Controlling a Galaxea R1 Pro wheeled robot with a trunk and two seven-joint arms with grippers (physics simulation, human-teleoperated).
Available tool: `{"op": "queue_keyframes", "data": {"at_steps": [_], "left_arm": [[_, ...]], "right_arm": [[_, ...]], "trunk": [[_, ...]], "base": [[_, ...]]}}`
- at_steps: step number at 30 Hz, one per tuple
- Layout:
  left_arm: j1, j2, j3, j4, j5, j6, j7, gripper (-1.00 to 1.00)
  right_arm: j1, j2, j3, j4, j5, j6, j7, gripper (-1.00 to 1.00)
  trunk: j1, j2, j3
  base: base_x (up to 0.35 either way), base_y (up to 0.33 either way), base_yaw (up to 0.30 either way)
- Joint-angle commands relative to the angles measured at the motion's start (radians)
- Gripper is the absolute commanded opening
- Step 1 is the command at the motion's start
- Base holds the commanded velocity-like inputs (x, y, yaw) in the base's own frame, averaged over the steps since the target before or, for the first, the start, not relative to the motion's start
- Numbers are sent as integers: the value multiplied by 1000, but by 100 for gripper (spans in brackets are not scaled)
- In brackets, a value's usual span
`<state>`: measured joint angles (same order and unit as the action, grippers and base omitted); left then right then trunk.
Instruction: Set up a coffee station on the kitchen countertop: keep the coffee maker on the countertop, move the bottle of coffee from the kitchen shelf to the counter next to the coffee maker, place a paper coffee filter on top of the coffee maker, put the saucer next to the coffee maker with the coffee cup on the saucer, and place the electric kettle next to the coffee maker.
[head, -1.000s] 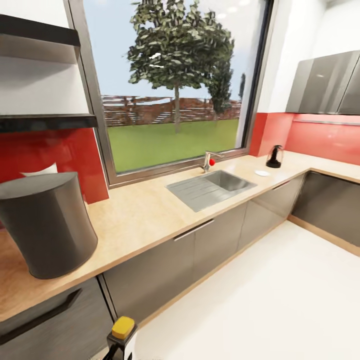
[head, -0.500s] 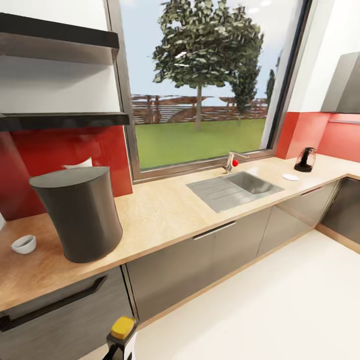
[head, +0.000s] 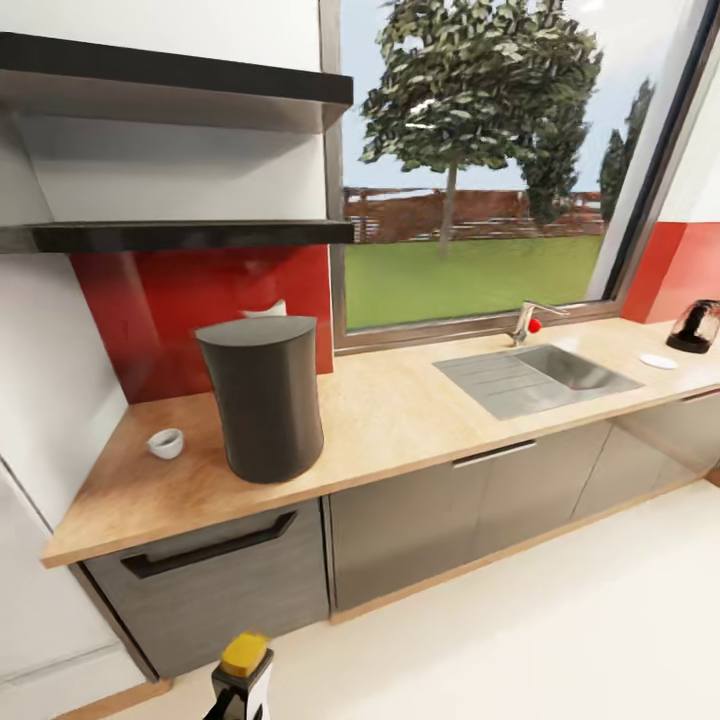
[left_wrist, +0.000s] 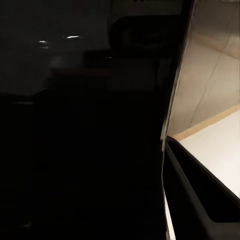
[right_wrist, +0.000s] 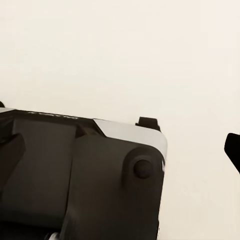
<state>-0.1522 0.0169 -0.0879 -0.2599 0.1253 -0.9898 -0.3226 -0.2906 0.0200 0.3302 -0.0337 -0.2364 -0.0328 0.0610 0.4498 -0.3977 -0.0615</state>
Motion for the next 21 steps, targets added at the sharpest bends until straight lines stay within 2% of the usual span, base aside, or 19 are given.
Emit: {"op": "queue_keyframes", "data": {"at_steps": [1,4,10,21], "left_arm": [[-1,0,3,1,10,-3,-1,-100],[-1,0,22,1,10,-3,-1,-100],[-1,0,28,1,10,-3,-1,-100],[-1,0,28,1,10,-3,-1,-100]], "right_arm": [[-1,0,7,1,-10,-3,3,100],[-1,0,7,1,-10,-3,3,100],[-1,0,7,2,-10,-4,3,100],[-1,0,7,3,-9,-3,2,100]], "trunk": [[0,-2,-3],[0,-2,-5],[0,-2,-8],[0,-2,-9]], "base": [[-189,261,272],[-188,262,272],[-160,275,242],[-35,266,25]]}}
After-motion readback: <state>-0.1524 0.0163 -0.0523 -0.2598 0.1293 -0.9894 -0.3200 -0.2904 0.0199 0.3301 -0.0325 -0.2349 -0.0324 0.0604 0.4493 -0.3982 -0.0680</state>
